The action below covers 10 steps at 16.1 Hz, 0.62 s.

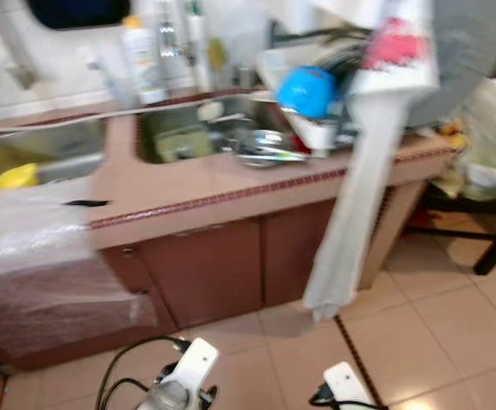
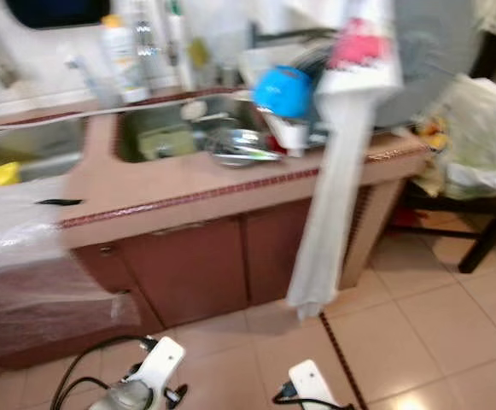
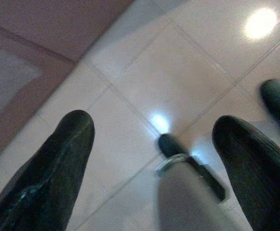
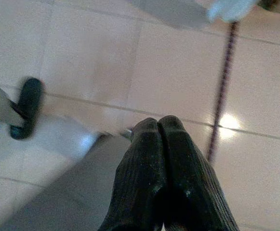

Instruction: Kitchen organization

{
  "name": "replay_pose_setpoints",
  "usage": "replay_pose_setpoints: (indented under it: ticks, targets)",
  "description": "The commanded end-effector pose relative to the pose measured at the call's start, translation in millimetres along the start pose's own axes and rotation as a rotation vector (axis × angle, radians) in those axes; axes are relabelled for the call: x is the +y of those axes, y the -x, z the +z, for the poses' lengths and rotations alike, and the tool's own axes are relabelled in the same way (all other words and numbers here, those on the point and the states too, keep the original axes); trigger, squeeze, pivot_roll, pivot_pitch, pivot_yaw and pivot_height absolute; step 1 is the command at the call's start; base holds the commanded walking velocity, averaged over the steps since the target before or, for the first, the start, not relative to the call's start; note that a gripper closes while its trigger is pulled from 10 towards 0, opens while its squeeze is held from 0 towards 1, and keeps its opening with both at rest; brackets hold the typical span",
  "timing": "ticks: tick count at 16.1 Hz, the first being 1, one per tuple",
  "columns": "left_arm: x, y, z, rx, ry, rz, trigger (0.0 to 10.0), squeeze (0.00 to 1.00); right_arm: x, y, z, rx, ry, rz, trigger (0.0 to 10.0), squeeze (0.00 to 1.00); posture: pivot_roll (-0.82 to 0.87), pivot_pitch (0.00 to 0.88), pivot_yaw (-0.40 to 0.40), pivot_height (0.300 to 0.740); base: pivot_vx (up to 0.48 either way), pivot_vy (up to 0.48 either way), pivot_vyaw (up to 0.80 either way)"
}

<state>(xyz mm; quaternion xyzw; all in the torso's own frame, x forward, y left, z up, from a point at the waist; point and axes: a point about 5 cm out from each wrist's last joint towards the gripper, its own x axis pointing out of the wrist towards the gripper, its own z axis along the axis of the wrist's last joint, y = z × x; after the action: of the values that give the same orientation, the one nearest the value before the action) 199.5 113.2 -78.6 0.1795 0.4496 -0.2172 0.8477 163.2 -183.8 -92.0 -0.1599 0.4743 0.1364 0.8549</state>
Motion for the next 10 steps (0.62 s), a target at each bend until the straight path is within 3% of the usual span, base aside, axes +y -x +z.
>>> replay_pose_setpoints:
  ticks: [1,10]
  targets:
    - [2.3,0.4,-1.0,0.003,-0.007,0.0,10.0,0.0,0.4,-1.0,4.9,-0.012,0.007,-0.002,10.0,0.0,-0.05,0.0,0.077,0.74,0.0,-0.386,0.0]
    - [2.5,0.3,-0.6,0.003,0.018,0.008,10.0,0.0,1.1,-1.0,3.0,-0.001,-0.018,-0.009,10.0,0.0,-0.05,0.0,0.082,0.74,0.0,0.0,0.0]
